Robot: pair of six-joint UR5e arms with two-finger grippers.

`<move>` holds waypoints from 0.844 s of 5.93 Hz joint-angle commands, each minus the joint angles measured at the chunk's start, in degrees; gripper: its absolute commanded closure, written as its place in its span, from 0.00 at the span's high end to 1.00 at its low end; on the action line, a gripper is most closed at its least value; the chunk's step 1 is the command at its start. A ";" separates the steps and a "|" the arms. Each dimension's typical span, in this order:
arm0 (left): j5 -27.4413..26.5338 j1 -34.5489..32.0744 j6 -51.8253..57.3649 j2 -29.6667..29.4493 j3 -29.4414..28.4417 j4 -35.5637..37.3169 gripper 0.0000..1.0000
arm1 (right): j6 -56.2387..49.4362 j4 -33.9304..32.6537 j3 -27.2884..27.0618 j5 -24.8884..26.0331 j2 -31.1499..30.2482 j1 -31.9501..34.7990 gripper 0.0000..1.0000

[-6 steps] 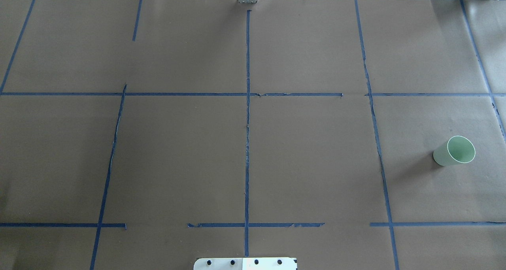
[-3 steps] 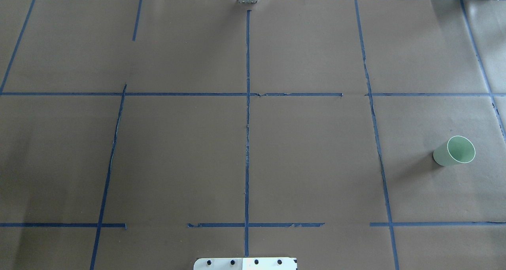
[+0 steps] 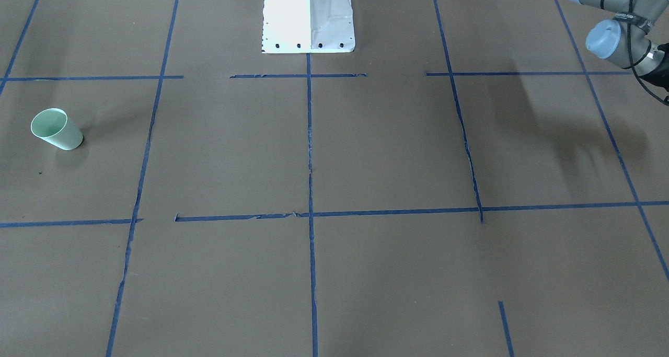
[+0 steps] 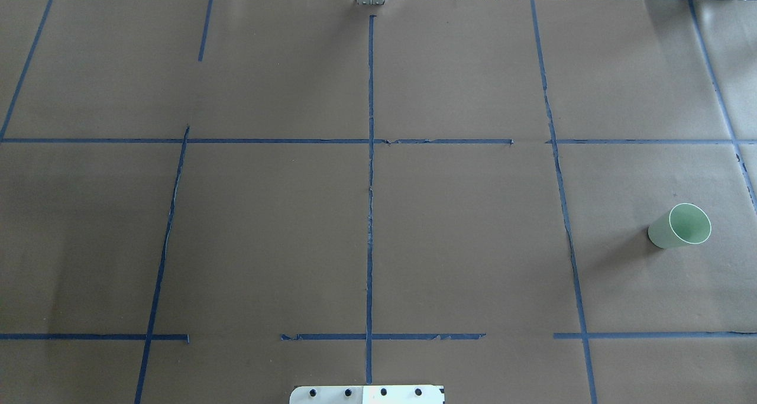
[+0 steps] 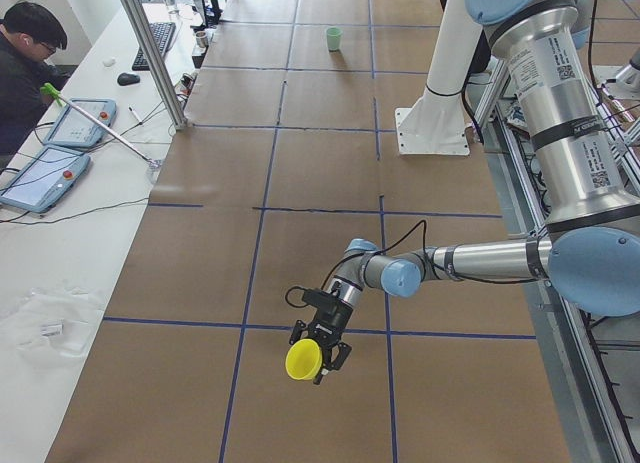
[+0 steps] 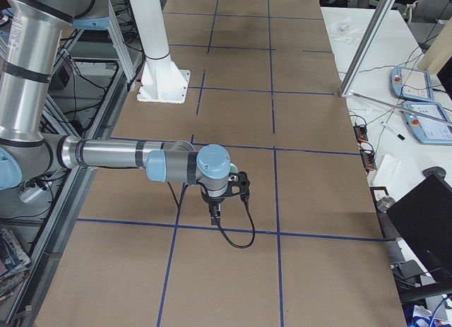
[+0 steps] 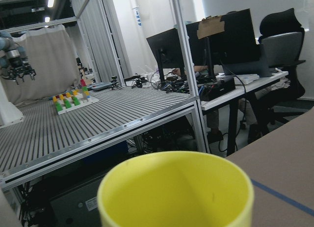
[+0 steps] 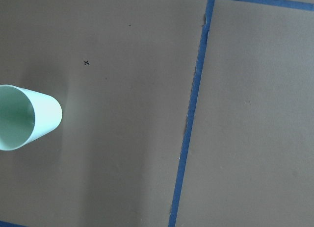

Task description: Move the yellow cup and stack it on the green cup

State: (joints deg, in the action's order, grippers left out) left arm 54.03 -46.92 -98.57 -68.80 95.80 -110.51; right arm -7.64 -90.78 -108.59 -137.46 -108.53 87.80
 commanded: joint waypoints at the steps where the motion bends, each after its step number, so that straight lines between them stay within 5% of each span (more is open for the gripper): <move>1: 0.98 -9.02 24.54 -3.25 0.00 -14.49 0.52 | 0.00 -0.01 0.40 -0.08 -0.11 0.00 1.00; 3: 18.39 -18.68 44.86 -6.06 0.18 -33.27 0.51 | 0.00 0.17 0.93 -0.08 -0.02 0.00 1.00; 4: 27.53 -20.21 46.70 -10.86 1.05 -35.63 0.50 | 0.00 0.17 0.93 -0.08 -0.02 0.00 1.00; 5: 29.44 -20.14 46.72 -15.35 1.66 -35.83 0.42 | 0.09 0.17 0.84 -0.17 -0.10 0.00 1.00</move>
State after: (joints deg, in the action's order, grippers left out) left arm 79.46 -66.34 -53.11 -79.93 96.85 -144.90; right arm -7.62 -90.62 -107.71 -137.58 -108.57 87.80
